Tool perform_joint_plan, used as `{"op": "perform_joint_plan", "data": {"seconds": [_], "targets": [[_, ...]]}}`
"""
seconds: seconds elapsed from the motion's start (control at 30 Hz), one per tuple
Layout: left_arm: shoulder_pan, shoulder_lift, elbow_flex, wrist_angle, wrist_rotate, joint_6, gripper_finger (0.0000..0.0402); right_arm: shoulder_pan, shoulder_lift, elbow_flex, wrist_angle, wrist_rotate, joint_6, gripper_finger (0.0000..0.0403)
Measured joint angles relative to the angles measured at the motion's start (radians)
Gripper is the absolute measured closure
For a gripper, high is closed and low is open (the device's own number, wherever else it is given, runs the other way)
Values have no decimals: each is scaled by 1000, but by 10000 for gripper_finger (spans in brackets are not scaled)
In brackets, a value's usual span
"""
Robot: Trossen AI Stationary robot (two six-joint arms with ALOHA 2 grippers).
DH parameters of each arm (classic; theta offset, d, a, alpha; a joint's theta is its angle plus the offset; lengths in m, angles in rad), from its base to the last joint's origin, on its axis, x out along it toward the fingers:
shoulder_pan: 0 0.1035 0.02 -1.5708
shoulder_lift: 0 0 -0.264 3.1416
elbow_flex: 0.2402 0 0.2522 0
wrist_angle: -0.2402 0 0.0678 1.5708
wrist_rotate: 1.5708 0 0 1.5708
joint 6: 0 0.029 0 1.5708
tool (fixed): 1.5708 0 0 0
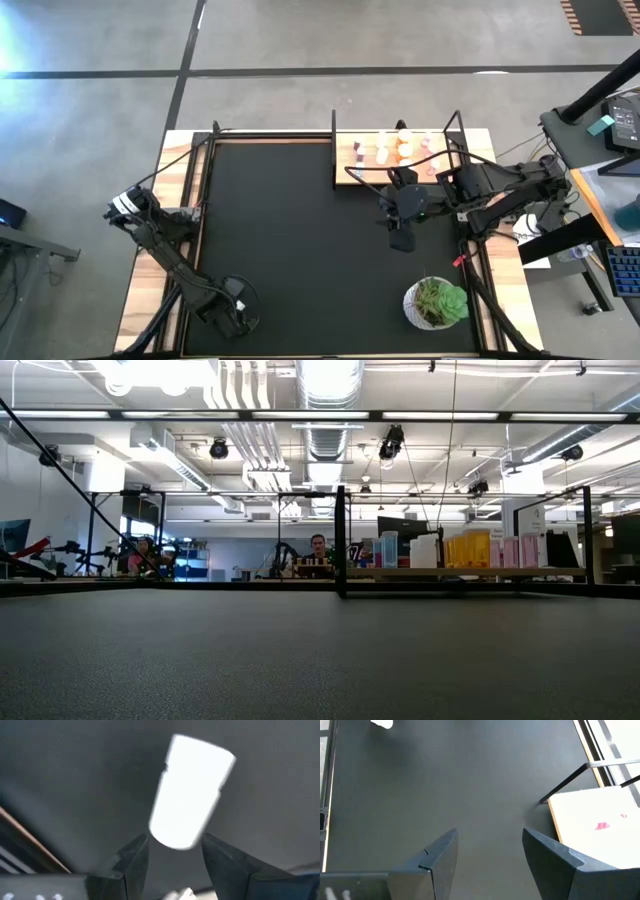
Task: Pick and place medicine bottles onto shelf by color
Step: Put the white pill bottle on the shelf aligned with the other white pill bottles
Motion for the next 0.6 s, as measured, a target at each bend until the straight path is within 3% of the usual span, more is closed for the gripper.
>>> {"op": "perform_joint_plan", "data": {"seconds": [0.37, 0.6], "targets": [[5, 6, -8, -26, -55, 89, 235, 0, 0, 0, 0, 0, 1, 193], [11, -6, 27, -60, 9, 225, 235, 0, 0, 0, 0, 0, -5, 193]]}}
